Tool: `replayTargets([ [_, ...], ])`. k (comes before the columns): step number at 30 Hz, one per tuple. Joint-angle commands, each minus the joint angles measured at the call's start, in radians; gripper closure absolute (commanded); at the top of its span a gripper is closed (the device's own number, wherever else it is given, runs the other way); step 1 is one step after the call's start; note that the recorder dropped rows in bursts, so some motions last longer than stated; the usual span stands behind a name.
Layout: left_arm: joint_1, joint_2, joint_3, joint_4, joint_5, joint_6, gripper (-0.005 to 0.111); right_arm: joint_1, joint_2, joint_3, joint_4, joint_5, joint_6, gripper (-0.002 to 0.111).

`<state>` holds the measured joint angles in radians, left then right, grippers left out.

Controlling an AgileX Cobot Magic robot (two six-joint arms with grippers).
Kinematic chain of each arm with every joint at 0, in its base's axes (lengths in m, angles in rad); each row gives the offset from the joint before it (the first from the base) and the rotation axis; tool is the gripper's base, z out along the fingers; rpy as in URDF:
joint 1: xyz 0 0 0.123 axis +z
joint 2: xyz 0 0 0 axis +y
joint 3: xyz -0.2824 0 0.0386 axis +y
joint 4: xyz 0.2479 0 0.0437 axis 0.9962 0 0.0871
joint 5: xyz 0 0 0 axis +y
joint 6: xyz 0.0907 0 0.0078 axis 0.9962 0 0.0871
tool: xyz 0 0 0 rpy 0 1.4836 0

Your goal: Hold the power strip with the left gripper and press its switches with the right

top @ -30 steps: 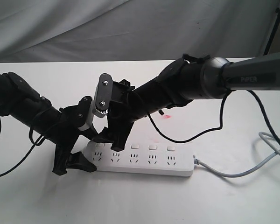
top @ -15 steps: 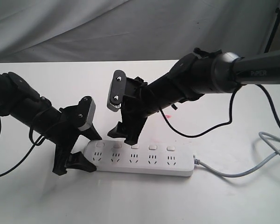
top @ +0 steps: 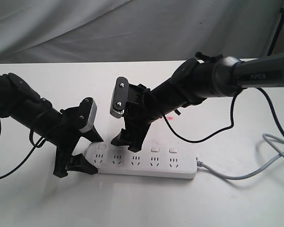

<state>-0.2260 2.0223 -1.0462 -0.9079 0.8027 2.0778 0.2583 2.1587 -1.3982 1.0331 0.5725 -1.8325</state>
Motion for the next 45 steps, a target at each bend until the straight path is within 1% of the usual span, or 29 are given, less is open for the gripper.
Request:
replayTargets([
  [1,-0.005,0.003,-0.004,0.003,0.006,-0.003,0.101,-0.003,-0.003,0.006,-0.019,0.009,0.002,0.032],
  [13,-0.005,0.003,-0.004,0.003,0.006,0.000,0.101,-0.001,0.012,0.006,-0.044,0.001,0.002,0.032],
  [23,-0.005,0.003,-0.004,0.003,0.006,0.000,0.101,0.001,0.012,0.006,-0.112,0.017,0.002,0.032],
  [30,-0.005,0.003,-0.004,0.003,0.006,-0.002,0.101,0.001,0.026,0.006,-0.119,0.017,0.002,0.032],
  [35,-0.005,0.003,-0.004,0.003,0.006,-0.002,0.101,0.001,0.070,0.006,-0.131,-0.023,-0.019,0.032],
  [45,-0.005,0.003,-0.004,0.003,0.006,0.001,0.101,0.001,0.056,0.006,-0.110,-0.017,-0.013,0.032],
])
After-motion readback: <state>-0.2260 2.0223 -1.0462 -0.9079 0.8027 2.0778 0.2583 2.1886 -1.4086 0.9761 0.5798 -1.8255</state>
